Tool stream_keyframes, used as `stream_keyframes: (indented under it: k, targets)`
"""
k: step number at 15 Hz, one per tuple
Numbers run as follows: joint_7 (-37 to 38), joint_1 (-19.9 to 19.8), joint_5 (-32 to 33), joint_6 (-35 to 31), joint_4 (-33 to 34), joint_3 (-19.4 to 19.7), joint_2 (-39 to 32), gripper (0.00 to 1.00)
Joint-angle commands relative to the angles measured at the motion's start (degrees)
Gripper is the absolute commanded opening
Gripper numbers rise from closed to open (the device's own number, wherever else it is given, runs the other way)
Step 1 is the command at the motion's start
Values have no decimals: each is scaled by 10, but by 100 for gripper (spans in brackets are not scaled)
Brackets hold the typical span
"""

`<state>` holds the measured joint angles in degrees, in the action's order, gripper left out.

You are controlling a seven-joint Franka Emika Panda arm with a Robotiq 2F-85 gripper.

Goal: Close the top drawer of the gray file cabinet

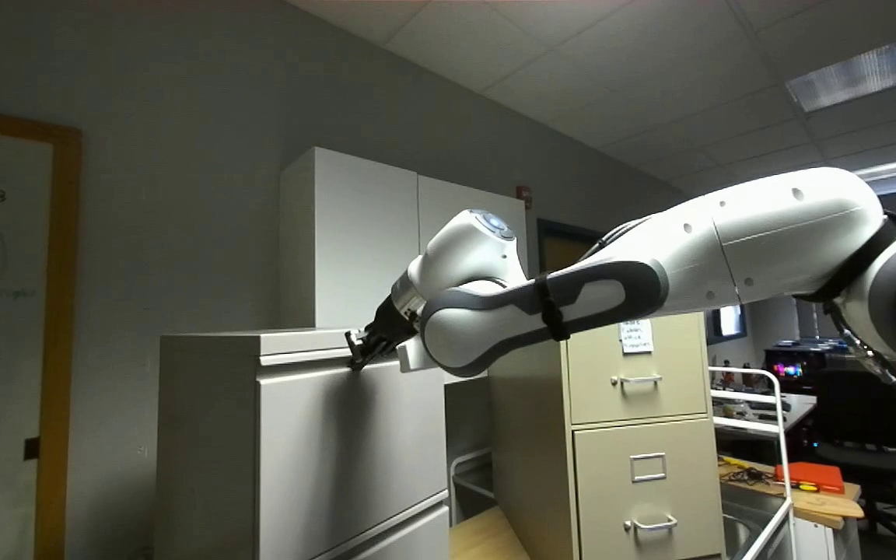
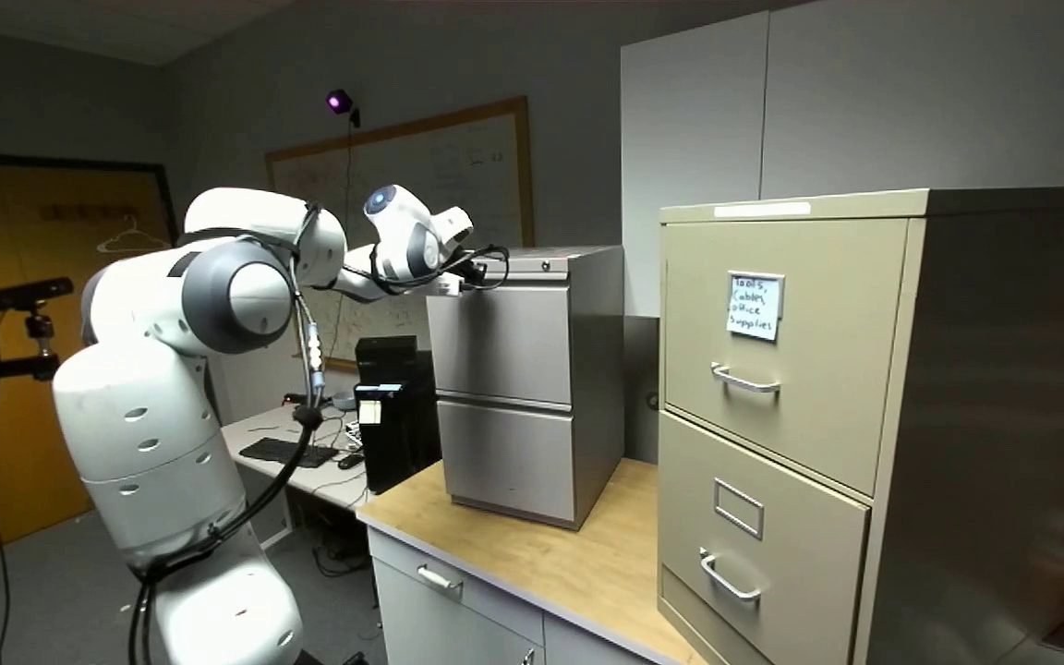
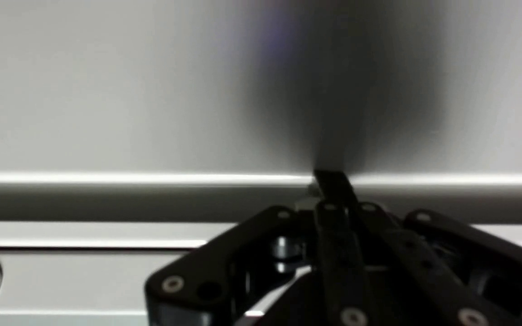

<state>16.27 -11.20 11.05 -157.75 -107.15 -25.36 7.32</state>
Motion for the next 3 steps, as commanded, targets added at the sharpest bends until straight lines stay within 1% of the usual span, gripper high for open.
stream_keyframes:
  k: [1, 2, 3]
  targets:
    - [-25, 2, -13, 47, 61, 3, -47, 0]
    - [-19, 1, -17, 72, 64, 3, -43, 26]
    - [-8, 57, -3, 87, 66, 59, -45, 26]
